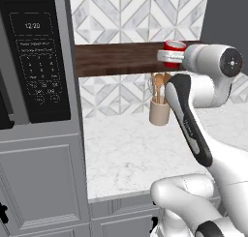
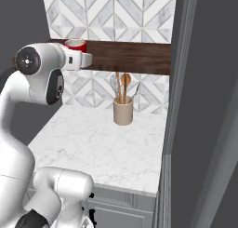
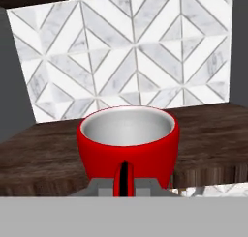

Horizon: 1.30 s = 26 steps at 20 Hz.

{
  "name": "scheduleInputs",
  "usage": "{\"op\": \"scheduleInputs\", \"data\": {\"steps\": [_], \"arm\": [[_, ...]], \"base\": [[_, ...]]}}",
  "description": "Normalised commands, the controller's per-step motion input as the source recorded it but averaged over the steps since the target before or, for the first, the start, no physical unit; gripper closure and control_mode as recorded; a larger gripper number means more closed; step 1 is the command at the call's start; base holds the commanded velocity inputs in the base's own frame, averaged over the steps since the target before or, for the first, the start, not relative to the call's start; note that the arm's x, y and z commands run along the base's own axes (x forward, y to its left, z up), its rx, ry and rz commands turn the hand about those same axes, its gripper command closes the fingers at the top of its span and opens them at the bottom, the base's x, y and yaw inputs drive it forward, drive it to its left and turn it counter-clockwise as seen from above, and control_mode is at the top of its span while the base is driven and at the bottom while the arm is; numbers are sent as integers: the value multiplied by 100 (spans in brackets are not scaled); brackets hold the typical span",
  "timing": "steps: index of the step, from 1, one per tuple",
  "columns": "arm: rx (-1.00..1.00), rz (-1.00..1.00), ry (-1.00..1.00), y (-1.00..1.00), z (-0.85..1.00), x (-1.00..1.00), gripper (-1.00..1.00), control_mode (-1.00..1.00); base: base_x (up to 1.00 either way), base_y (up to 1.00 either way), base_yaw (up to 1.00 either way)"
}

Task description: Gather all objects into one cabinet and sort the glasses and bowls to opposite sides.

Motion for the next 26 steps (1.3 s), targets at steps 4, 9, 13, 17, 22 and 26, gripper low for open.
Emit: {"op": "scheduleInputs", "data": {"steps": [4,9,13,17,22,26], "arm": [[0,0,7,0,39,-100,100,-100],[0,0,12,2,23,-100,100,-100],[0,-2,12,5,0,-100,100,-100],[0,-1,6,8,0,-94,100,-100],[0,0,0,0,0,-32,100,-100],[0,0,0,0,-9,-14,100,-100]], "base": [[0,0,0],[0,0,0],[0,0,0],[0,0,0],[0,0,0],[0,0,0]]}}
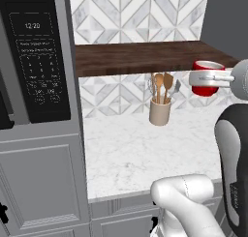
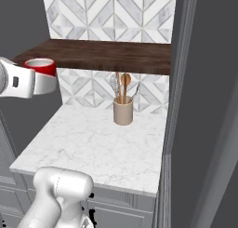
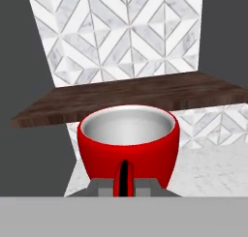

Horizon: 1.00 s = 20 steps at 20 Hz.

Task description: Gather all objects into one cabinet and sort the glasses and bowls to opposite sides.

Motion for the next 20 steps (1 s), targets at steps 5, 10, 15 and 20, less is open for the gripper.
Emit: {"op": "scheduleInputs", "data": {"steps": [5,10,15,20], "arm": [[-2,3,0,0,-17,-2,100,-100],[-1,1,0,0,-3,0,100,100],[0,0,0,0,0,0,100,100],[0,0,0,0,0,0,100,100]], "base": [[0,0,0],[-48,4,0],[-100,73,-9],[-76,96,-49]]}}
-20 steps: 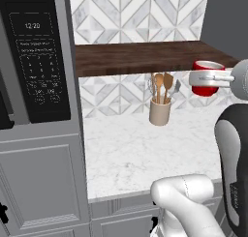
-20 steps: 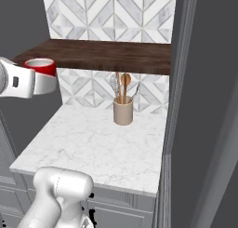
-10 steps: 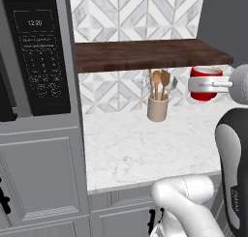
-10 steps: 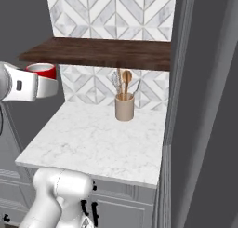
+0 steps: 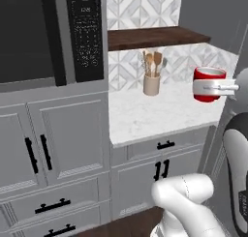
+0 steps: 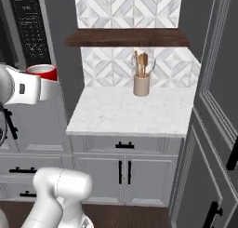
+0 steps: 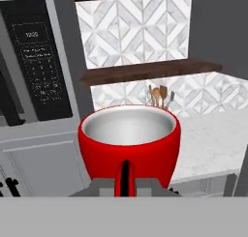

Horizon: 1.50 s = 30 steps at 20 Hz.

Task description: Gather all objects into one cabinet and sort the glasses and bowls to opposite sides.

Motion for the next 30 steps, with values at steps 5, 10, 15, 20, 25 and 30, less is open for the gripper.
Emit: {"op": "scheduleInputs", "data": {"steps": [5,10,15,20,25,30], "arm": [[0,0,0,0,0,0,100,100],[0,0,0,0,0,0,100,100],[0,0,0,0,0,0,100,100],[0,0,0,0,0,0,100,100],[0,0,0,0,0,0,100,100],[0,0,0,0,0,0,100,100]], "base": [[-23,13,-92],[-16,0,-93],[-1,0,-98],[-22,0,-96],[-27,0,-96],[-14,0,-95]]}}
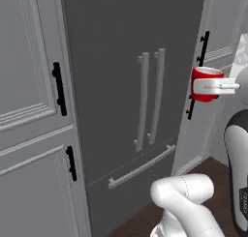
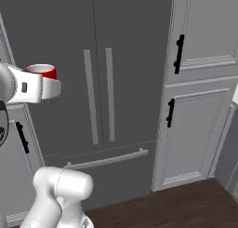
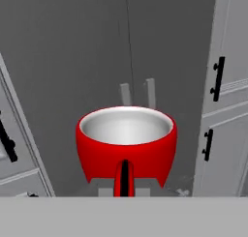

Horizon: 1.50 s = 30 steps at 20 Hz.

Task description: Gather all objects into one cabinet and sort the glasses and bowls to opposite sides.

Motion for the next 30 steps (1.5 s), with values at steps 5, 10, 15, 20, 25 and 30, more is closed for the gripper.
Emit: {"op": "scheduleInputs", "data": {"steps": [5,10,15,20,25,30], "arm": [[0,0,0,0,0,0,100,100],[0,0,0,0,0,0,100,100],[0,0,0,0,0,0,100,100],[0,0,0,0,0,0,100,100],[0,0,0,0,0,0,100,100],[0,0,0,0,0,0,100,100]], "base": [[-6,0,-100],[-4,0,-99],[0,0,-95],[74,12,-41],[96,23,-20],[100,49,-10]]}}
